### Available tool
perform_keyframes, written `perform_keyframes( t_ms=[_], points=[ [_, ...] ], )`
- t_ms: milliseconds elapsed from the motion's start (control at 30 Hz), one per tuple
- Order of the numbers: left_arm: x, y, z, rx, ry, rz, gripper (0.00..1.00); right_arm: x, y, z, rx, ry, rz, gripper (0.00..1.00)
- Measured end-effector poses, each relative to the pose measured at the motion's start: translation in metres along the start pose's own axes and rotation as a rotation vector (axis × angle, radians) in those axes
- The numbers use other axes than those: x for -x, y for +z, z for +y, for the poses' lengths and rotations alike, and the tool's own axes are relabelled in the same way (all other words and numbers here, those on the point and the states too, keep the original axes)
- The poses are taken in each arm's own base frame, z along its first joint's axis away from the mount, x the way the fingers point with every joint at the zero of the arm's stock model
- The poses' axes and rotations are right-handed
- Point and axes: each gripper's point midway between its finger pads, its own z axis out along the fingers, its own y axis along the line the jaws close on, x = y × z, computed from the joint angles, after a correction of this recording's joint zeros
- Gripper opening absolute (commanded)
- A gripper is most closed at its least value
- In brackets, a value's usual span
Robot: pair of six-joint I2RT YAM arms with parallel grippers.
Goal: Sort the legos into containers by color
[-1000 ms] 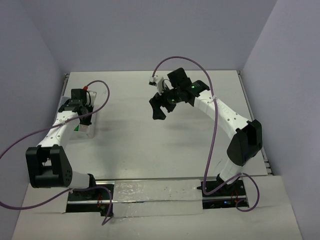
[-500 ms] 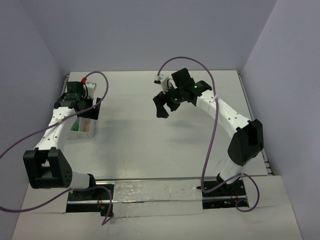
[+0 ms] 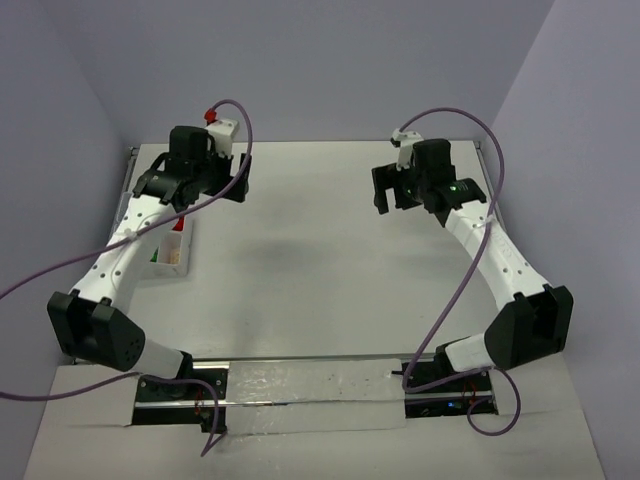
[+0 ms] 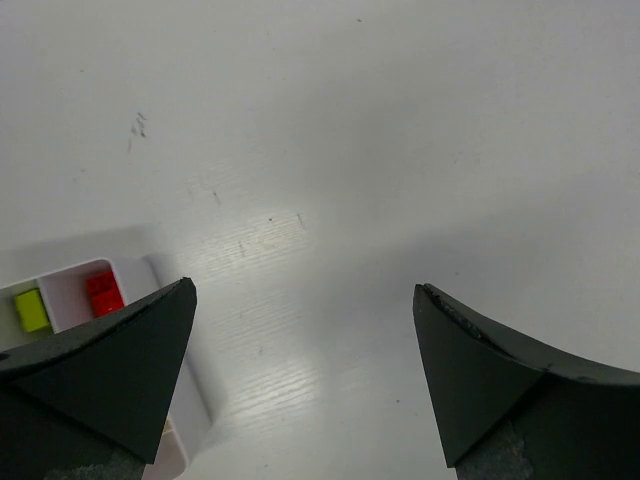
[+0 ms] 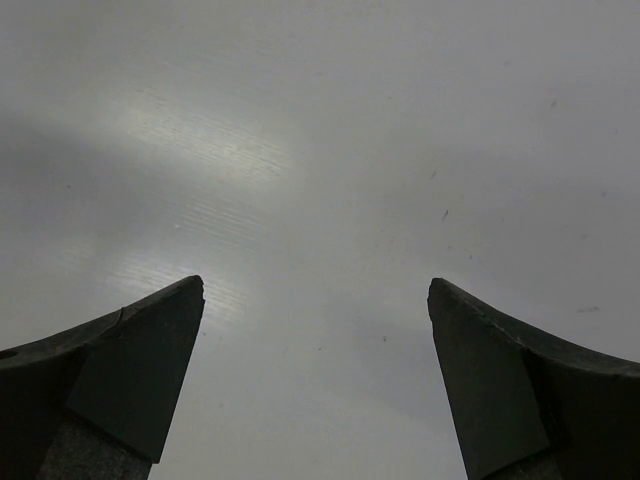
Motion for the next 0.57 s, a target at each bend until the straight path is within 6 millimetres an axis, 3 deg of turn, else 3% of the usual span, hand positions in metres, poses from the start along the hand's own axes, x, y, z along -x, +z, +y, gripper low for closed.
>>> perform_keyframes(
  t_ms=[167,367,567],
  points=[
    [-0.019,0.017,-0.012,-0.025,-0.046,0.034,0.99,-0.019,-0.008,-0.014,-0.087,0.062,-0.004,1.0],
    [-0.049,0.009,-0.018,-0.025,-0.06,0.05,0.99,-0.025,-0.03,-0.02,-0.13,0.093,-0.074,1.0],
    [-0.035,-0.007,-0.011,0.009,-0.06,-0.023,0.99,-0.015,-0.036,-0.021,-0.134,0.1,-0.123,1.0]
  ],
)
